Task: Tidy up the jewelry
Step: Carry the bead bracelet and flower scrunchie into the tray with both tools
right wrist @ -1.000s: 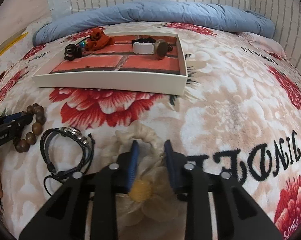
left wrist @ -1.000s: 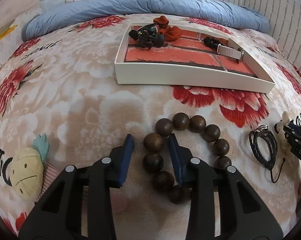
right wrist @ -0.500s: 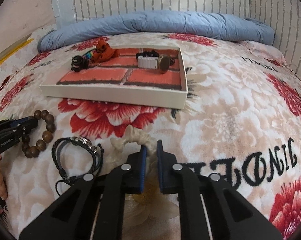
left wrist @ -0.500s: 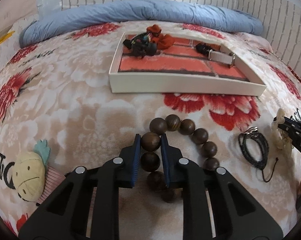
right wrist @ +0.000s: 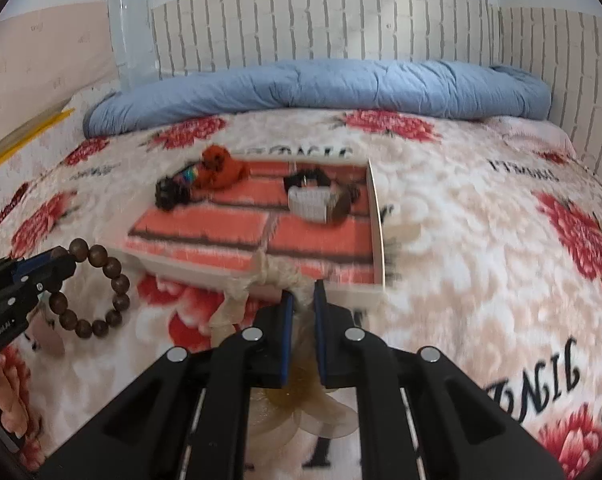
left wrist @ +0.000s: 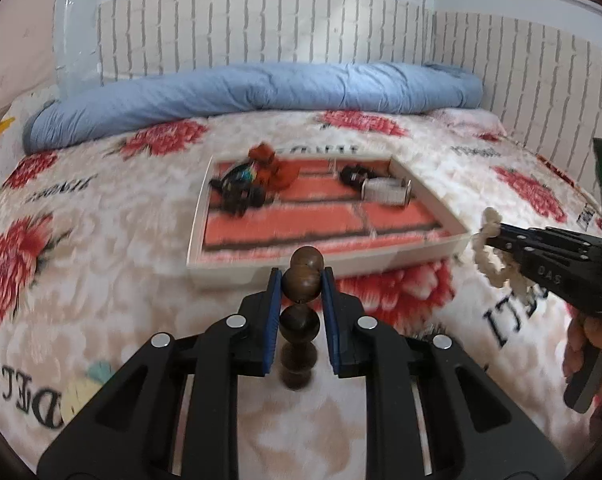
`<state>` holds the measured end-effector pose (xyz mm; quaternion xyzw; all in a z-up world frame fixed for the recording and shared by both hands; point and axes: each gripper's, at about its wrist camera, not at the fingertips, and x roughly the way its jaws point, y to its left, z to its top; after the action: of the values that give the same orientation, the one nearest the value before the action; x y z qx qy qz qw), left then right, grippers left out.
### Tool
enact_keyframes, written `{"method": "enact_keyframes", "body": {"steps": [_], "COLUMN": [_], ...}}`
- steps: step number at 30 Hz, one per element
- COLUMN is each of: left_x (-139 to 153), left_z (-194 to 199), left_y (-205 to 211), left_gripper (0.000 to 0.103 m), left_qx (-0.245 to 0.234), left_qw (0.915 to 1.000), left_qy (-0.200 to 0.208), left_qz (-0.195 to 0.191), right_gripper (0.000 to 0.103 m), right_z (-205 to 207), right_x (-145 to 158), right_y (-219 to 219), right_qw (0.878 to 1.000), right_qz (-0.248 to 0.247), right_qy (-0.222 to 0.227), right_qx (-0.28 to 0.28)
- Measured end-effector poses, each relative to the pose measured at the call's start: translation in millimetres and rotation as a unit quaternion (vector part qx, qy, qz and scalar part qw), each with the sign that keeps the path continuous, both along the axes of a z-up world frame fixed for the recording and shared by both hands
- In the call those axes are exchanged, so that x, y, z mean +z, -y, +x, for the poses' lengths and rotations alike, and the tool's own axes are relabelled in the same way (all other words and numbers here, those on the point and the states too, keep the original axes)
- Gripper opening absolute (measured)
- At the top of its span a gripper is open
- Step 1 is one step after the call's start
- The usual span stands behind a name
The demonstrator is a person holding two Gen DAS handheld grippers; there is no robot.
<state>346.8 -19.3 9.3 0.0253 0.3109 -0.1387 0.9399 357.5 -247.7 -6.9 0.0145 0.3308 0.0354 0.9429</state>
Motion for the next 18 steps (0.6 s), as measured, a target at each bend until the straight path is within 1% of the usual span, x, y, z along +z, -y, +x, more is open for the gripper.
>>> {"method": "enact_keyframes", "body": {"steps": [4,9,12,18], "left_x": [19,32,30,4], "left_z": [15,45,68,116], "left_y": [8,17,23,32], "left_gripper": [0.018,0.018,0.018,0.018], "left_qx": [-0.006,-0.01,-0.01,-0.001], "left_qw": [0.9998,0.9994,0.9995,1.0], "left_qy": [0.02,0.033,0.023,-0.008], "left_qz": [-0.002,-0.009,-0.017,-0.002], "right_gripper": [0.01,0.01,0.01,0.01], "right_z": [22,55,77,106], "right_x": [13,13,4,-15], "right_y": [-3,-2,1,5], "right_qw": [1.0,1.0,1.0,0.998], "right_qz": [-0.008,-0.009,-0.013,-0.026], "right_qy": [0.011,0.002,-0.011,-0.035], "right_qx": [-0.002,-0.011,-0.021,-0.035]}}
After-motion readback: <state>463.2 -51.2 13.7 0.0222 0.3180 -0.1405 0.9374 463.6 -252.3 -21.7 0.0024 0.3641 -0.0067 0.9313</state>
